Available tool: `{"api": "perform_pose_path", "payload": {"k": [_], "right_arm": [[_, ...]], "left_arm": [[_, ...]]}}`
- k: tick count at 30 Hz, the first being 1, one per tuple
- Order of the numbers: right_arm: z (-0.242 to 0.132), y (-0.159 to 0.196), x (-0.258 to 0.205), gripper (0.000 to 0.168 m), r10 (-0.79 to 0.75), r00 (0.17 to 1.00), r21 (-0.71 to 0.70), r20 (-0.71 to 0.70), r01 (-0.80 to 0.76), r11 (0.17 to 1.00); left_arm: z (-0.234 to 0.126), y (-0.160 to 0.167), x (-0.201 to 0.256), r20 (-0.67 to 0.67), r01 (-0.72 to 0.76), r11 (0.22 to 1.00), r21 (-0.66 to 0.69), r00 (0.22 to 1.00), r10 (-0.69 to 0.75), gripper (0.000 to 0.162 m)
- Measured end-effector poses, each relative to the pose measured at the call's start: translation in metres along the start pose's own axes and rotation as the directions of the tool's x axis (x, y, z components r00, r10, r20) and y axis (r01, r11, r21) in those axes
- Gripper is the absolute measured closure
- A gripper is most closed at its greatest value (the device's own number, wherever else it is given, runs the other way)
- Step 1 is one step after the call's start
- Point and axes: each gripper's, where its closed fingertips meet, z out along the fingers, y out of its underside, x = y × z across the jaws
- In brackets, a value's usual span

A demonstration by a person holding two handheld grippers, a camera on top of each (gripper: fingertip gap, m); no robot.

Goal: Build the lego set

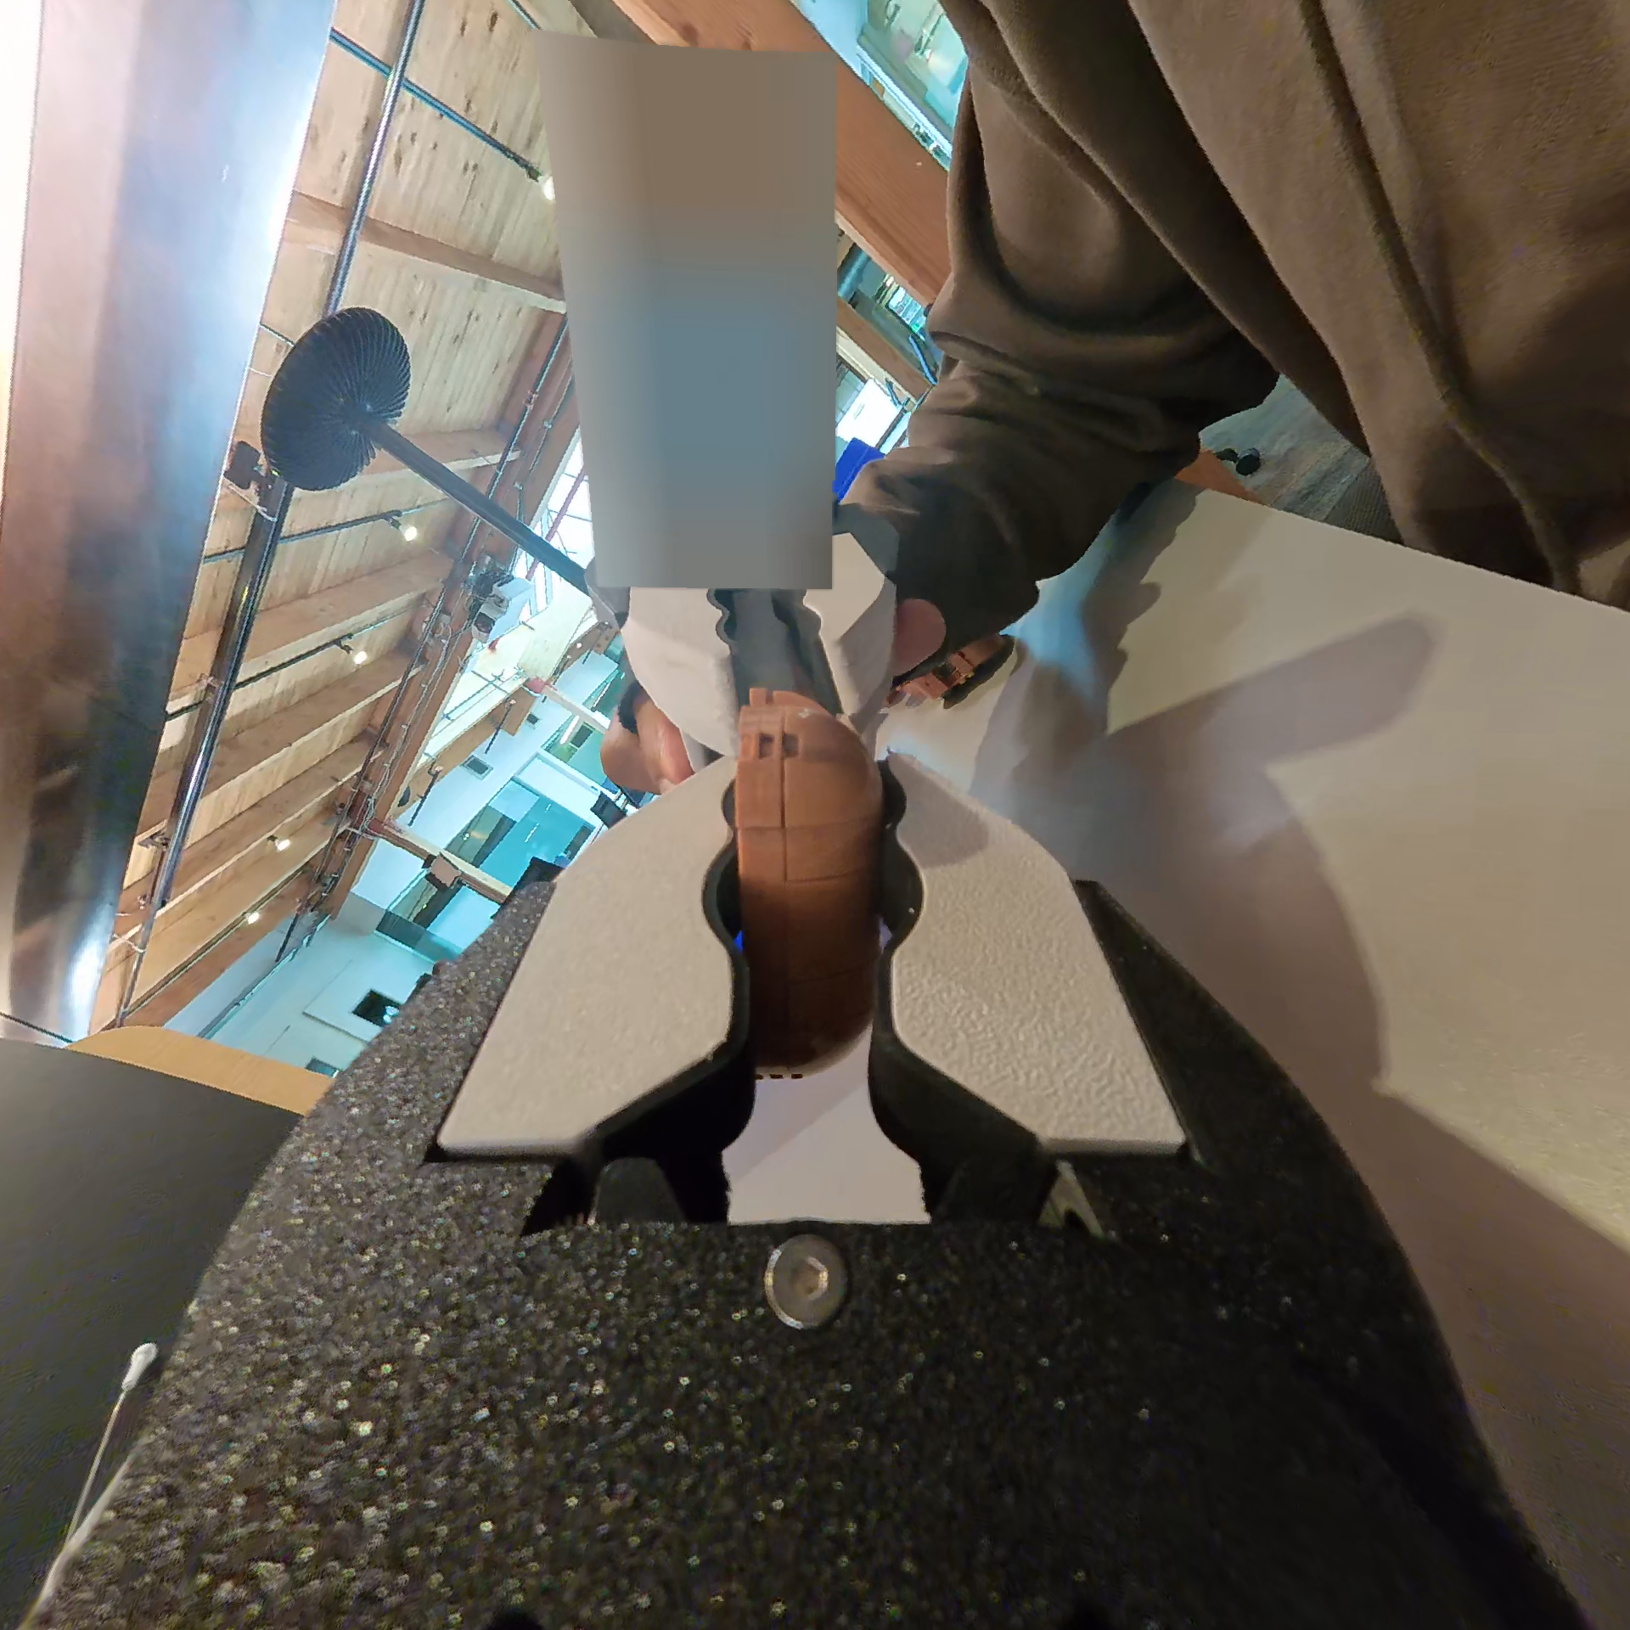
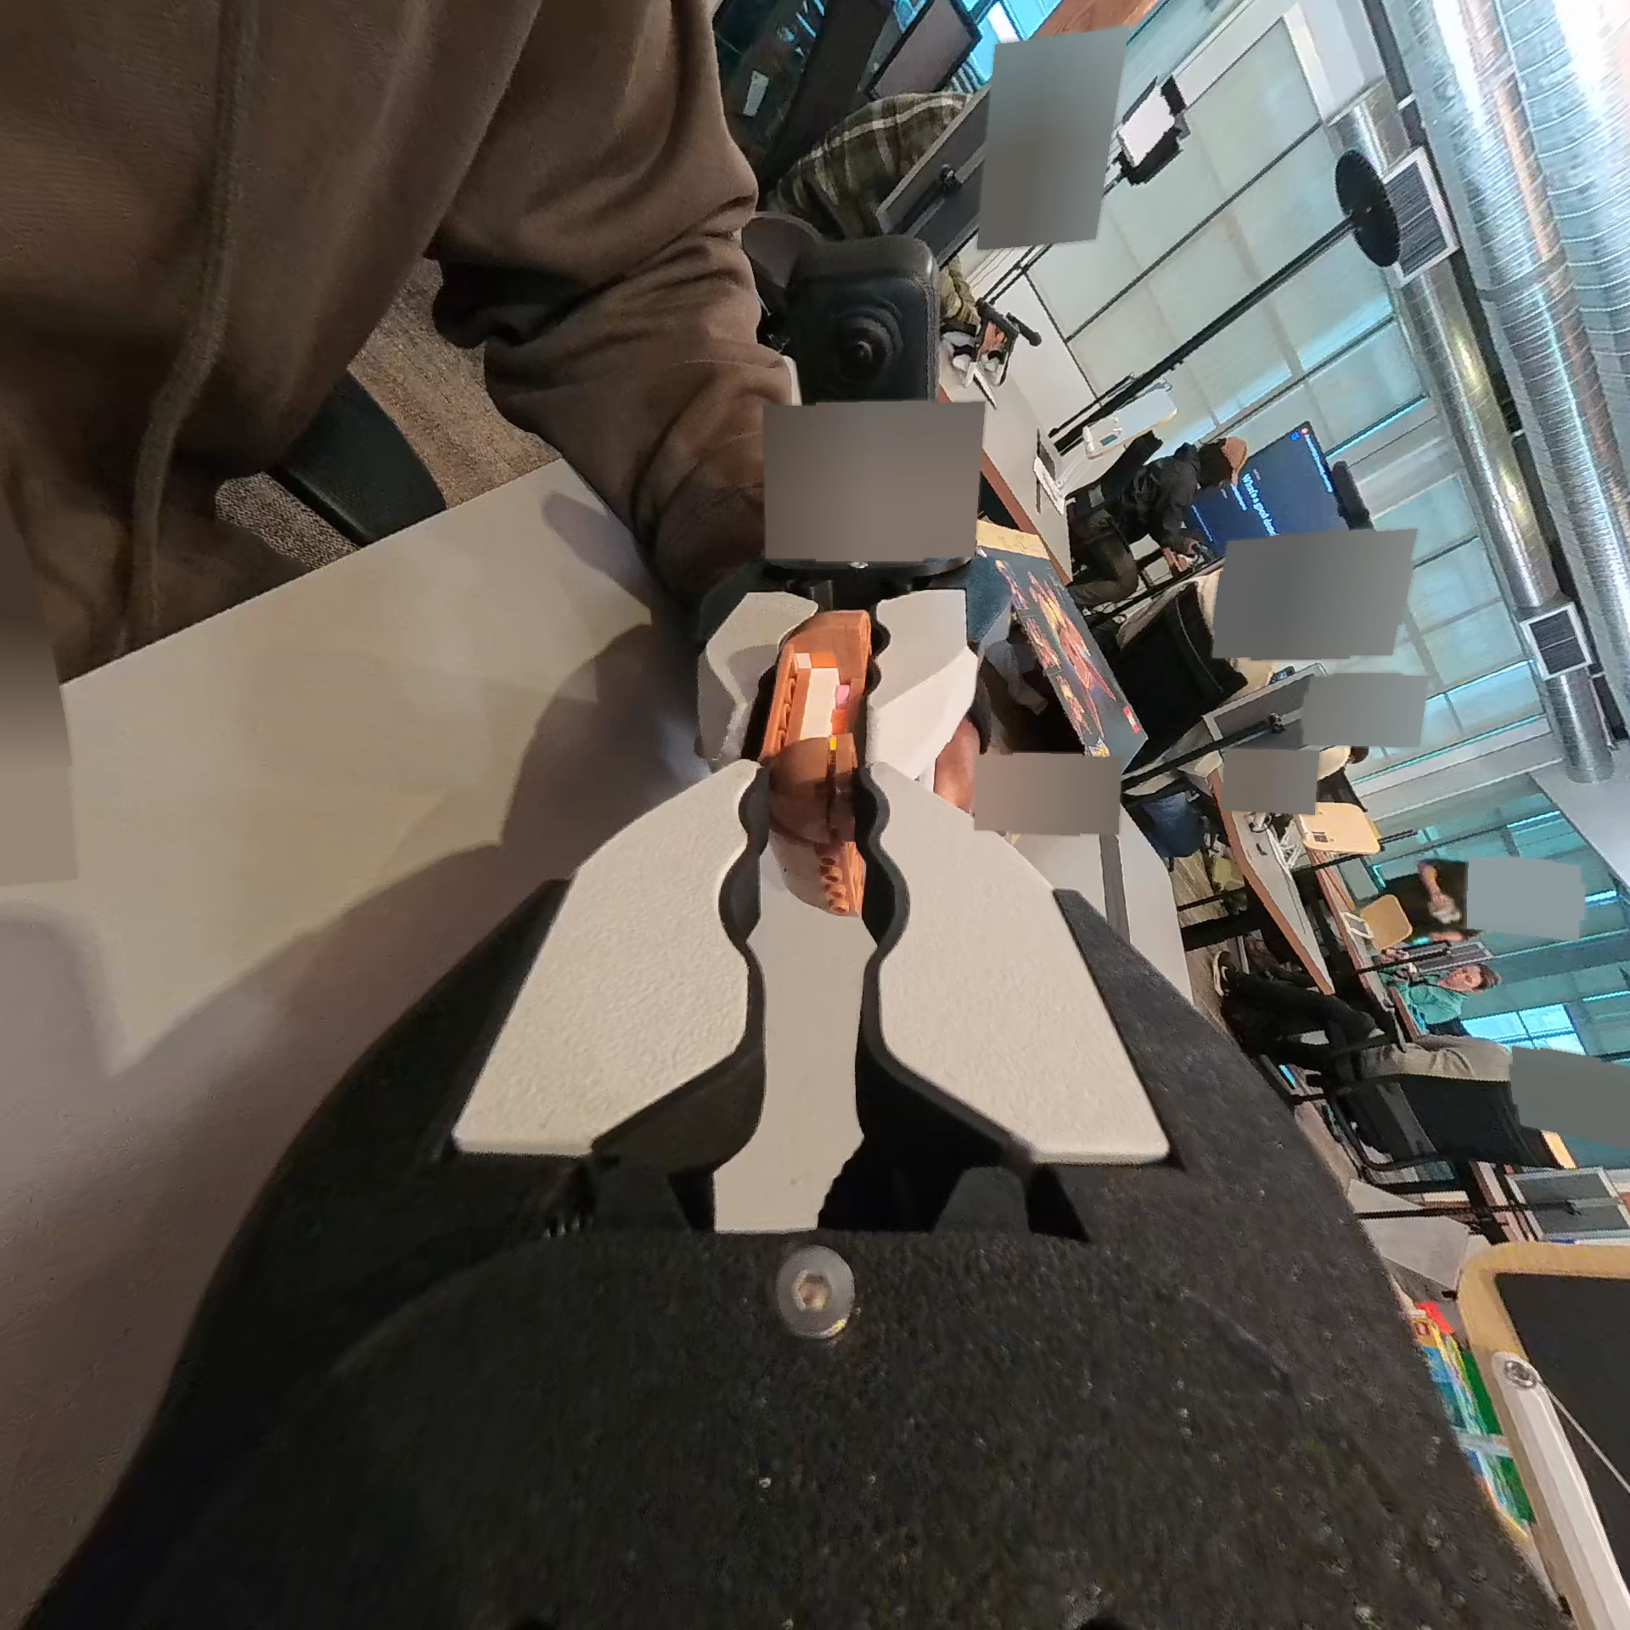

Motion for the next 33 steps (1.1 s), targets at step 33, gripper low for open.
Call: {"api": "perform_pose_path", "payload": {"k": [33], "right_arm": [[-0.002, 0.008, 0.013, 0.149, -0.154, 0.981, -0.127, -0.116, 0.14, 0.982]], "left_arm": [[0.0, -0.002, -0.013, 0.091, -0.016, 1.0, -0.011, 0.996, 0.017, 0.136]]}}
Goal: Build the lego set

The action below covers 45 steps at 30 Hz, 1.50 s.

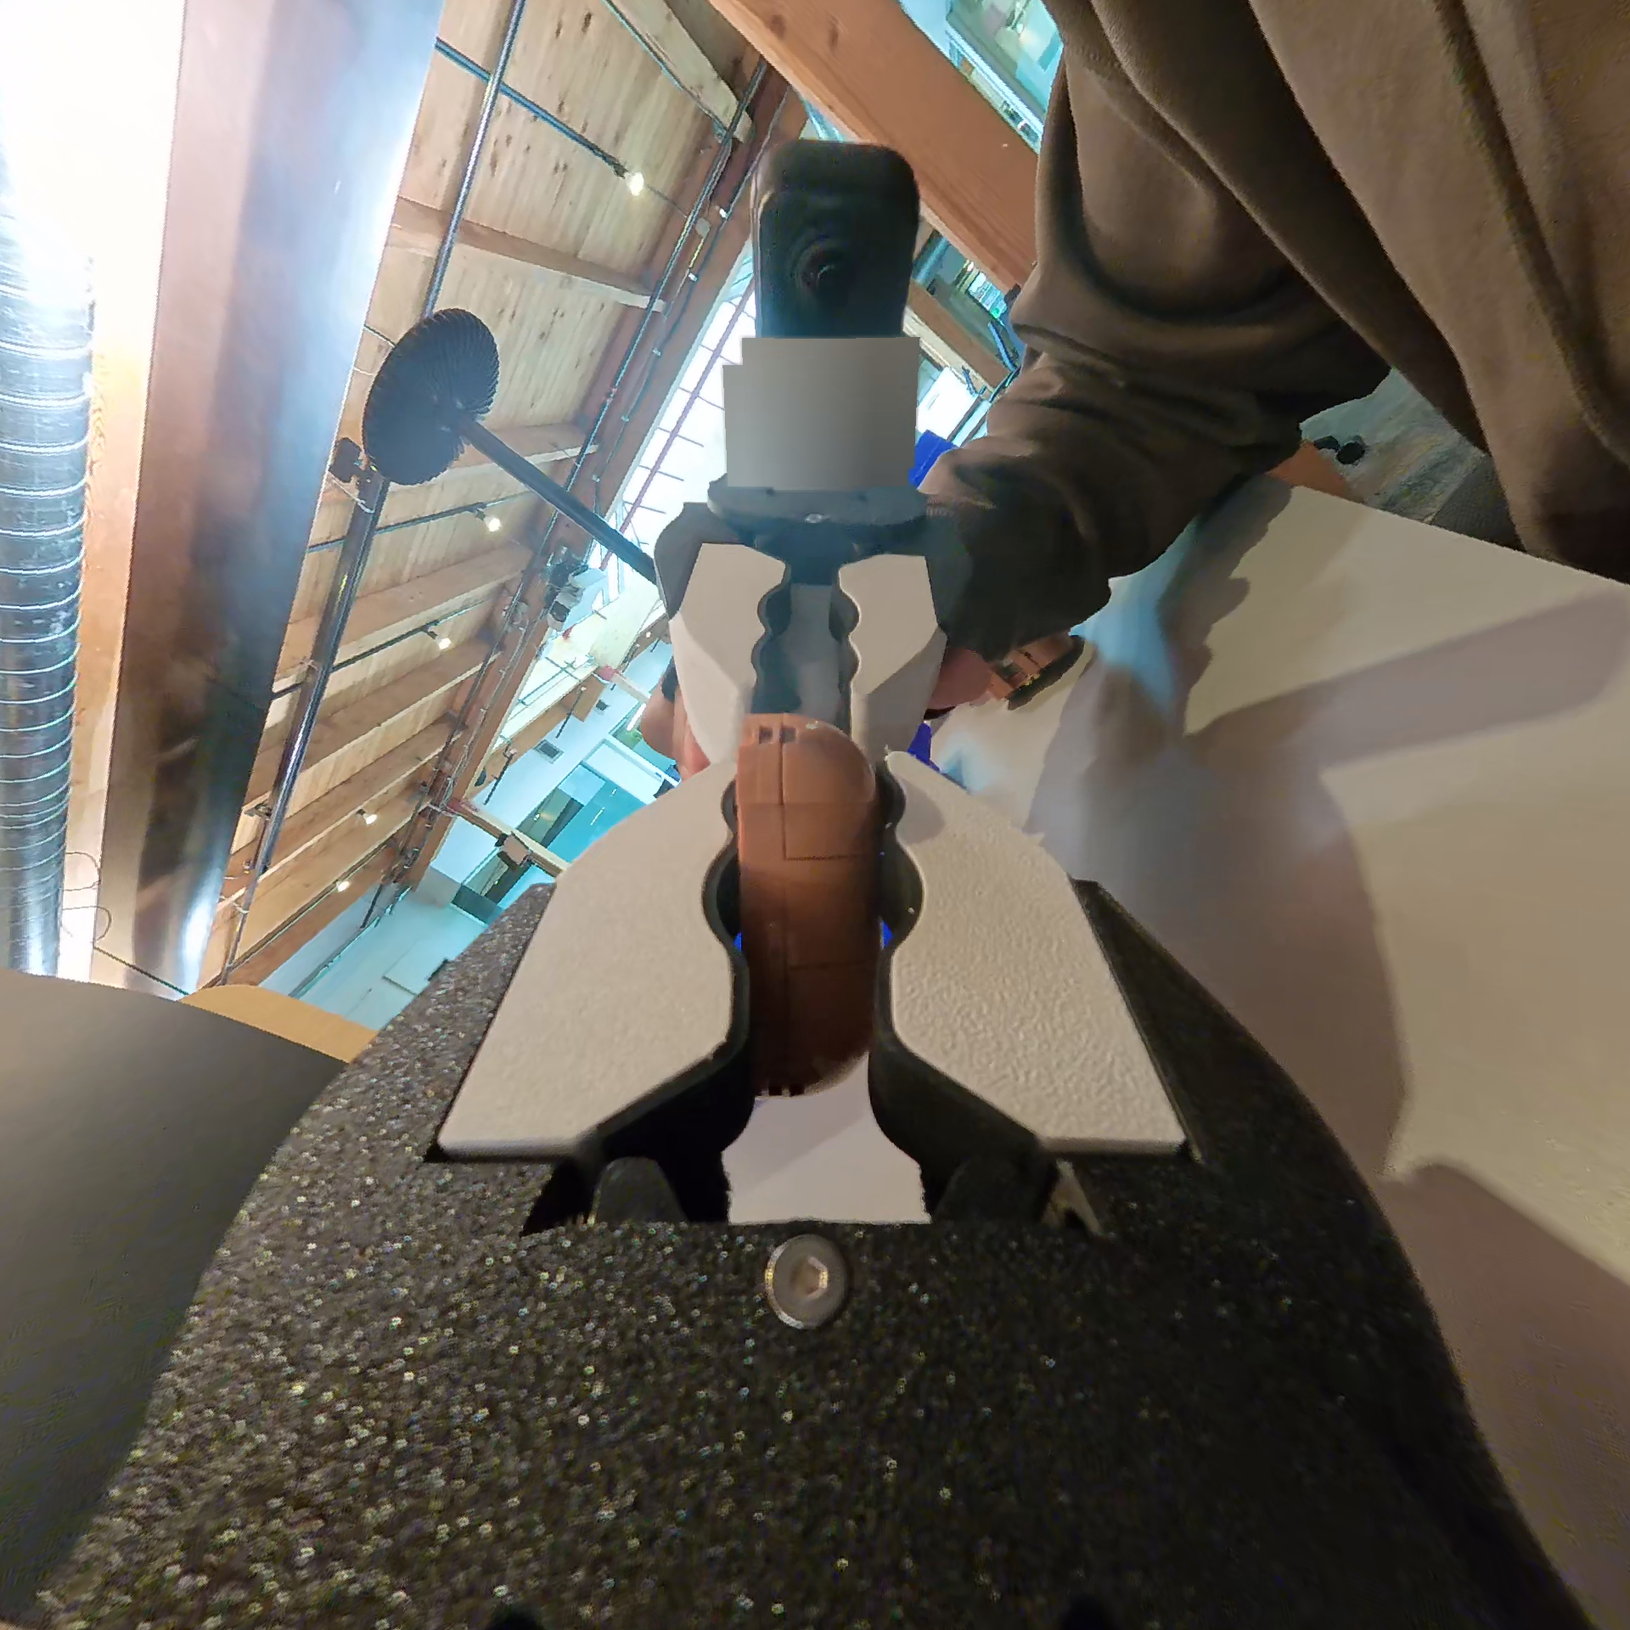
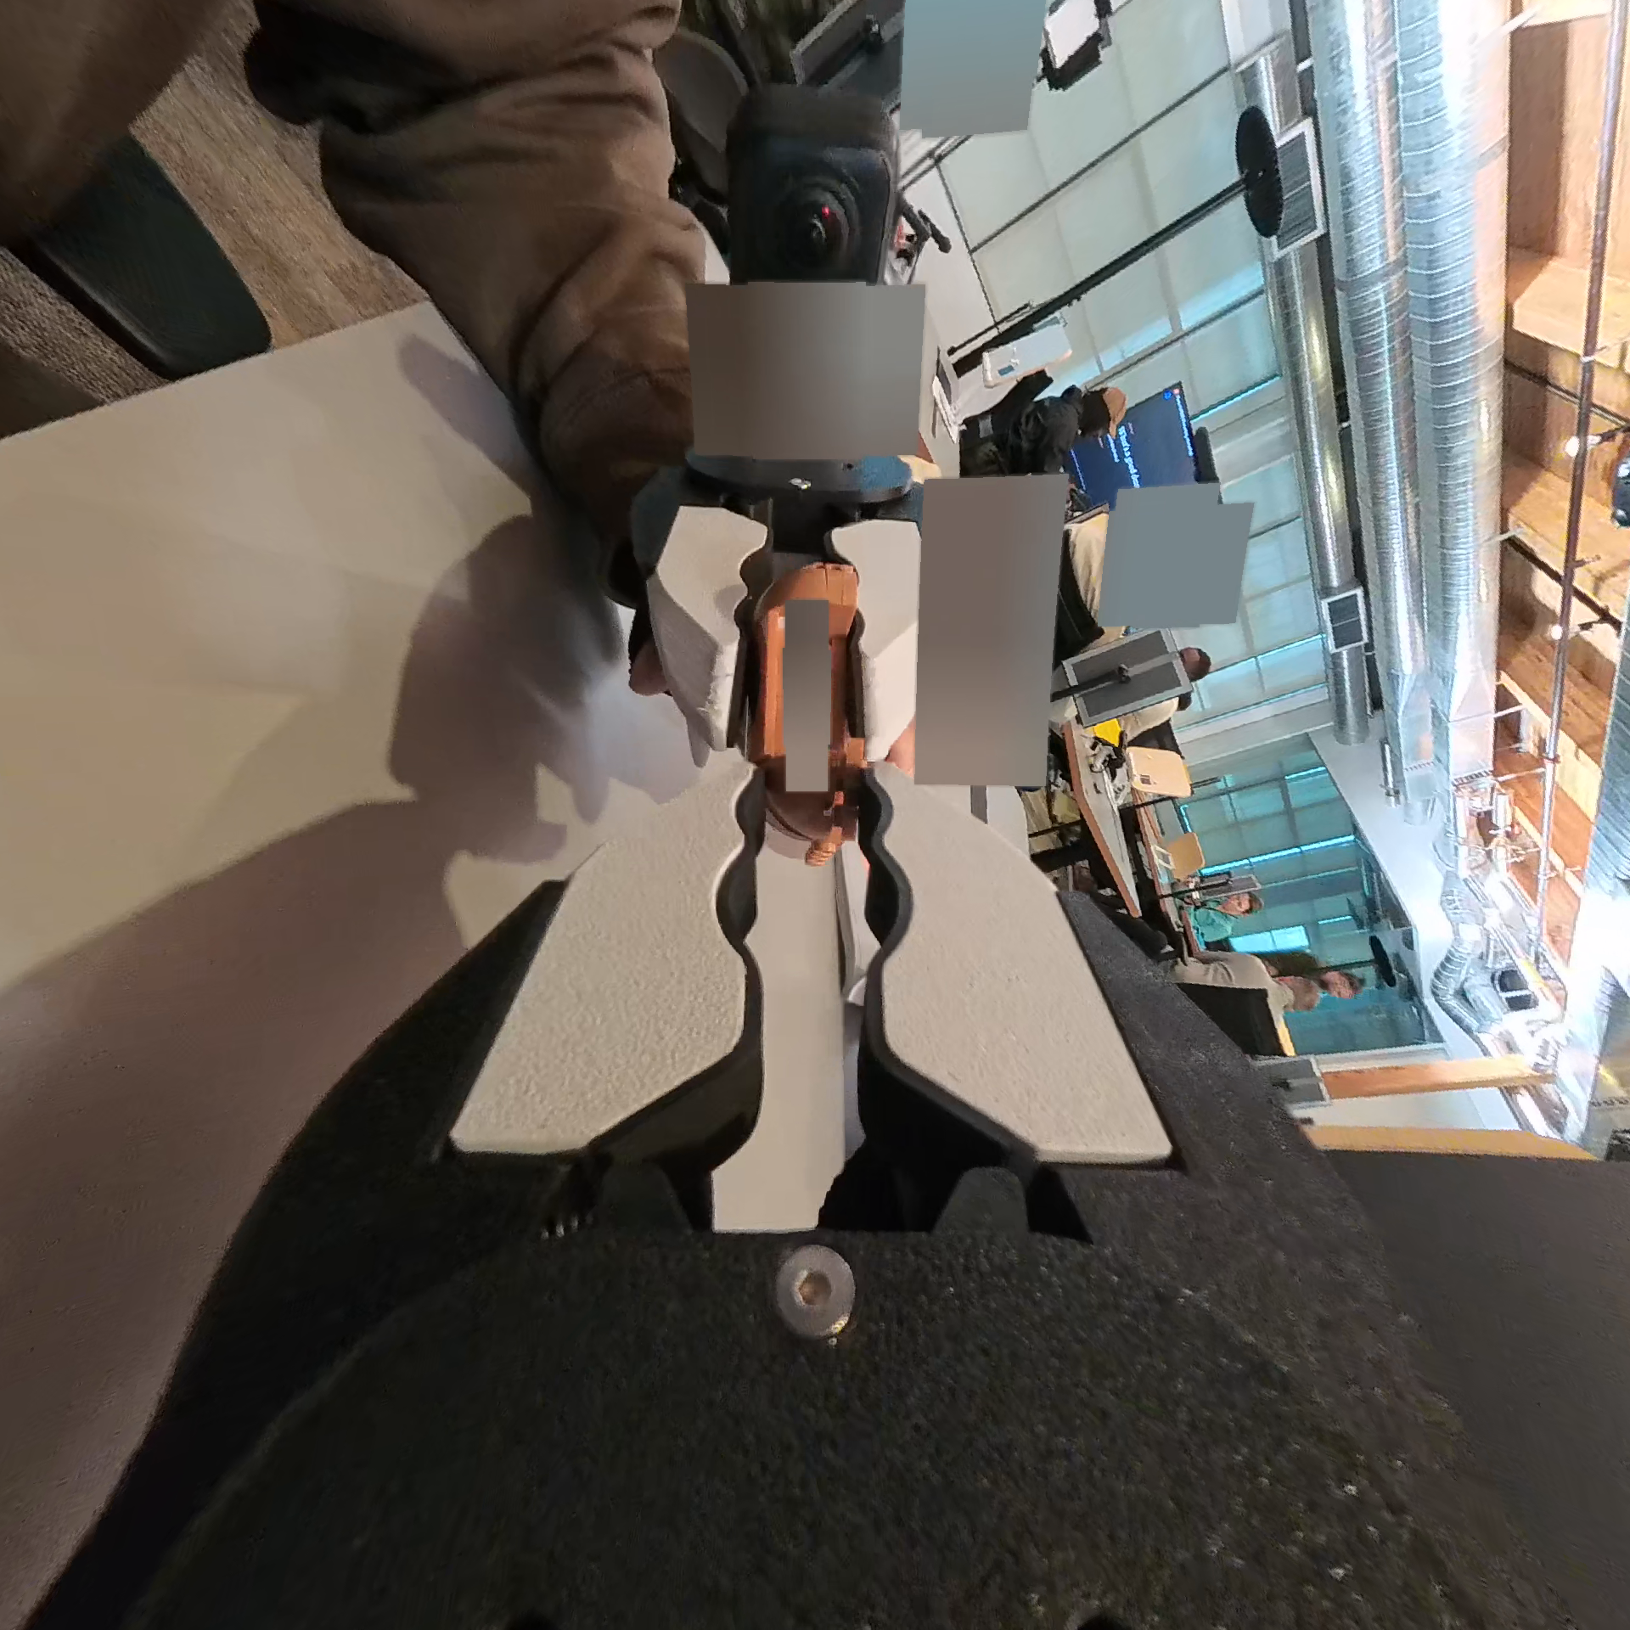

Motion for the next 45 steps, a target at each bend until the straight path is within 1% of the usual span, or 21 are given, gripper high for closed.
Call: {"api": "perform_pose_path", "payload": {"k": [9, 12, 18, 21, 33, 45], "right_arm": [[0.0, -0.01, -0.008, 0.149, 0.071, 0.992, 0.086, 0.105, -0.081, 0.993], [0.0, -0.013, -0.007, 0.149, 0.066, 0.993, 0.099, 0.099, -0.076, 0.992], [0.0, -0.013, -0.006, 0.149, -0.022, 0.998, 0.065, 0.051, 0.019, 0.998], [0.0, -0.014, -0.007, 0.149, -0.04, 0.998, 0.061, 0.046, 0.037, 0.997], [-0.004, -0.024, -0.009, 0.15, -0.019, 0.997, 0.104, 0.076, 0.011, 0.995], [-0.008, -0.036, -0.007, 0.15, 0.027, 0.994, 0.149, 0.103, -0.042, 0.988]], "left_arm": [[-0.002, -0.011, 0.008, -0.047, -0.028, 0.997, 0.066, 0.998, 0.031, 0.136], [-0.003, -0.015, 0.007, -0.044, -0.049, 0.996, 0.073, 0.998, 0.052, 0.136], [-0.003, -0.018, 0.007, -0.042, -0.068, 0.995, 0.079, 0.997, 0.071, 0.136], [-0.002, -0.02, 0.008, -0.045, -0.077, 0.993, 0.084, 0.996, 0.081, 0.136], [-0.001, -0.03, 0.01, -0.053, -0.094, 0.988, 0.122, 0.994, 0.101, 0.135], [0.0, -0.044, 0.009, -0.051, -0.026, 0.981, 0.194, 0.998, 0.036, 0.136]]}}
